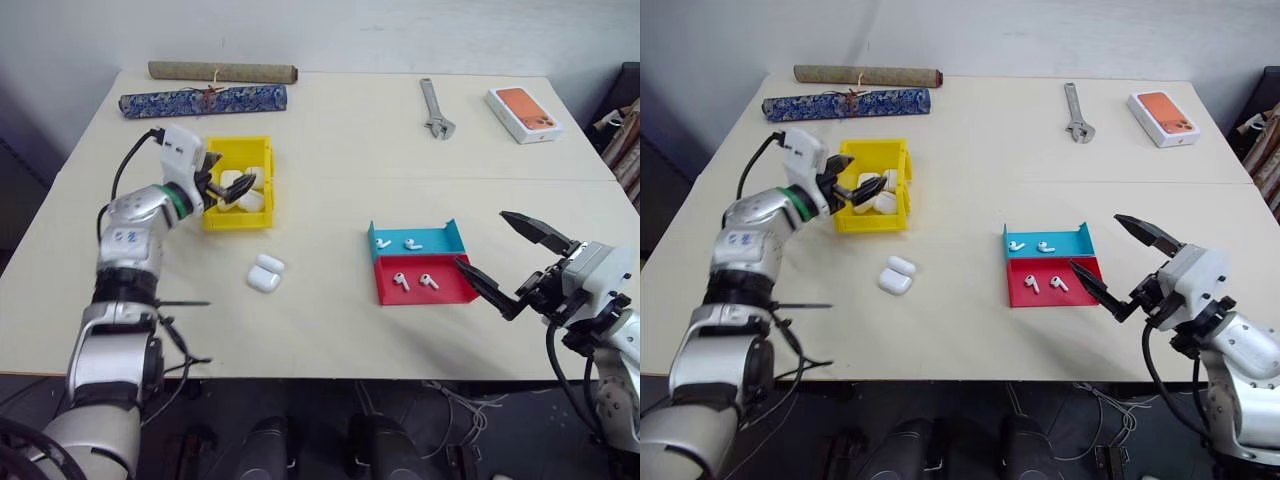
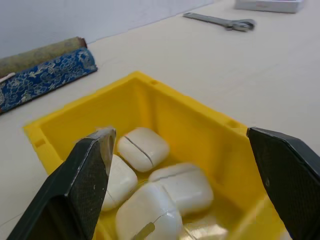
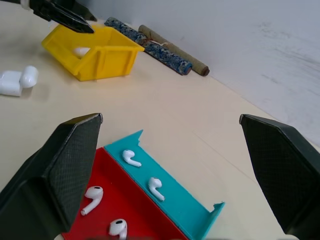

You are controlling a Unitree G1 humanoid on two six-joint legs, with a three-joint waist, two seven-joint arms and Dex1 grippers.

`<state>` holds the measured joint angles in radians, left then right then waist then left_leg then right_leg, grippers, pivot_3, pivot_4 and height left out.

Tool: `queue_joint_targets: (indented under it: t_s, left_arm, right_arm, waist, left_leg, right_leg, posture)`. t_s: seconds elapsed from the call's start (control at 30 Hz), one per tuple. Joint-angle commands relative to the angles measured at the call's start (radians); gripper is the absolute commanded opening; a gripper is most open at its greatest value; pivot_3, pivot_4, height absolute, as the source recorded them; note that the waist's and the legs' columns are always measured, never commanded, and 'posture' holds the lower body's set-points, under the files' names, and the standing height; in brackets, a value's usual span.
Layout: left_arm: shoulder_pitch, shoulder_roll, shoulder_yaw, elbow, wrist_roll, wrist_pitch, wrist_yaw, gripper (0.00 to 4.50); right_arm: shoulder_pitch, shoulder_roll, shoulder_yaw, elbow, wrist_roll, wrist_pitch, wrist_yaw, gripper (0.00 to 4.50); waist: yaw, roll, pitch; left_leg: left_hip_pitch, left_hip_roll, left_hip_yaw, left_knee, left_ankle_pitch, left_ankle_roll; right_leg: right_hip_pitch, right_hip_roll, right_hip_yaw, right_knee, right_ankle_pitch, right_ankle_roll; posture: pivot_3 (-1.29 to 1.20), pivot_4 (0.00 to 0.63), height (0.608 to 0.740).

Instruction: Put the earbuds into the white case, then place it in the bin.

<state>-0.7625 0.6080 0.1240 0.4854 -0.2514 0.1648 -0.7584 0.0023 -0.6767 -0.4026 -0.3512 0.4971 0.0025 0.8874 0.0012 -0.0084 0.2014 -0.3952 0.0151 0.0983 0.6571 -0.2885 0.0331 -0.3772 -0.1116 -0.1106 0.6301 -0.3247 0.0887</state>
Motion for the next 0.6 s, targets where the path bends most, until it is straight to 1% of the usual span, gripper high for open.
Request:
queue_joint_targets:
  t_s: [0.03,0.07,0.13,0.17,0.2,0.27,0.33,0.4,0.47,0.5,0.6]
  left_arm:
    - [0.209,0.119,0.114,-0.274,-0.076,-0.066,-0.137,4.42]
    - [0.276,0.144,0.146,-0.321,-0.088,-0.076,-0.154,4.42]
    - [0.474,0.208,0.243,-0.396,-0.092,-0.132,-0.208,4.42]
    - [0.576,0.223,0.291,-0.434,-0.103,-0.163,-0.246,4.42]
    - [0.647,0.233,0.321,-0.464,-0.113,-0.183,-0.269,4.42]
    - [0.835,0.225,0.397,-0.517,-0.093,-0.24,-0.287,4.42]
    - [0.956,0.212,0.451,-0.536,-0.082,-0.272,-0.285,4.42]
    - [1.042,0.196,0.508,-0.52,-0.087,-0.289,-0.273,4.42]
    - [1.083,0.187,0.537,-0.514,-0.093,-0.284,-0.252,4.42]
    - [1.087,0.183,0.54,-0.509,-0.09,-0.289,-0.242,4.42]
    - [1.081,0.175,0.534,-0.501,-0.095,-0.284,-0.219,4.42]
  right_arm:
    - [-0.018,-0.093,-0.044,0.071,0.049,0.003,0.122,4.5]
    - [-0.02,-0.118,-0.047,0.101,0.054,-0.003,0.16,4.5]
    - [-0.025,-0.181,-0.045,0.2,0.05,-0.036,0.27,4.5]
    - [-0.026,-0.203,-0.046,0.251,0.046,-0.056,0.314,4.5]
    - [-0.03,-0.216,-0.047,0.29,0.043,-0.072,0.346,4.5]
    - [-0.034,-0.252,-0.044,0.388,0.026,-0.136,0.438,4.5]
    - [-0.055,-0.272,-0.045,0.465,0.019,-0.179,0.493,4.5]
    - [-0.1,-0.288,-0.042,0.555,0.006,-0.227,0.529,4.5]
    - [-0.144,-0.296,-0.03,0.637,-0.007,-0.271,0.557,4.5]
    - [-0.164,-0.294,-0.023,0.67,-0.013,-0.29,0.567,4.5]
    - [-0.201,-0.275,-0.002,0.735,-0.028,-0.345,0.588,4.5]
  waist:
    - [-0.005,0.0,0.0]
    - [-0.011,0.0,0.0]
    - [-0.015,0.0,0.0]
    - [-0.016,0.0,0.0]
    - [-0.016,0.0,0.0]
    - [-0.012,0.0,0.0]
    - [-0.002,0.0,0.0]
    - [-0.002,0.0,0.0]
    - [0.0,0.0,0.0]
    - [0.0,0.0,0.0]
    - [-0.001,0.0,0.0]
  left_leg:
    - [0.001,0.0,0.001,0.0,0.0,0.0]
    - [0.001,0.0,0.001,0.0,0.0,0.0]
    - [0.006,0.0,0.003,-0.004,0.0,0.0]
    - [0.007,0.0,0.003,-0.005,0.0,0.001]
    - [0.007,0.0,0.004,-0.005,0.0,0.001]
    - [0.008,0.0,0.004,-0.005,-0.001,0.001]
    - [0.008,0.0,0.004,-0.006,-0.002,0.002]
    - [0.008,0.0,0.003,-0.005,-0.003,0.003]
    - [0.008,0.0,0.003,-0.005,-0.006,0.006]
    - [0.008,0.0,0.003,-0.005,-0.008,0.003]
    - [0.008,0.0,0.002,-0.006,-0.008,0.002]
  right_leg:
    - [0.0,0.0,0.001,0.0,0.0,0.0]
    - [0.001,0.0,0.001,0.0,0.0,0.0]
    - [0.003,-0.001,0.003,-0.001,0.0,0.0]
    - [0.003,-0.002,0.003,-0.002,0.0,0.0]
    - [0.002,-0.002,0.003,-0.003,0.0,0.0]
    - [0.003,-0.003,0.003,-0.004,0.0,-0.001]
    - [0.003,-0.005,0.004,-0.005,-0.001,-0.001]
    - [0.003,-0.005,0.004,-0.005,-0.001,-0.001]
    - [0.003,-0.006,0.004,-0.005,-0.001,-0.003]
    - [0.003,-0.006,0.003,-0.005,-0.001,-0.003]
    - [0.002,-0.006,0.003,-0.004,-0.001,-0.004]
  posture:
    - [0.0,0.15,0.74]
    - [0.0,0.15,0.74]
    - [0.0,0.15,0.74]
    - [0.0,0.15,0.74]
    - [0.0,0.15,0.74]
    - [0.0,0.15,0.74]
    - [0.0,0.15,0.74]
    - [0.0,0.15,0.74]
    - [0.0,0.15,0.74]
    - [0.0,0.15,0.74]
    - [0.0,0.15,0.74]
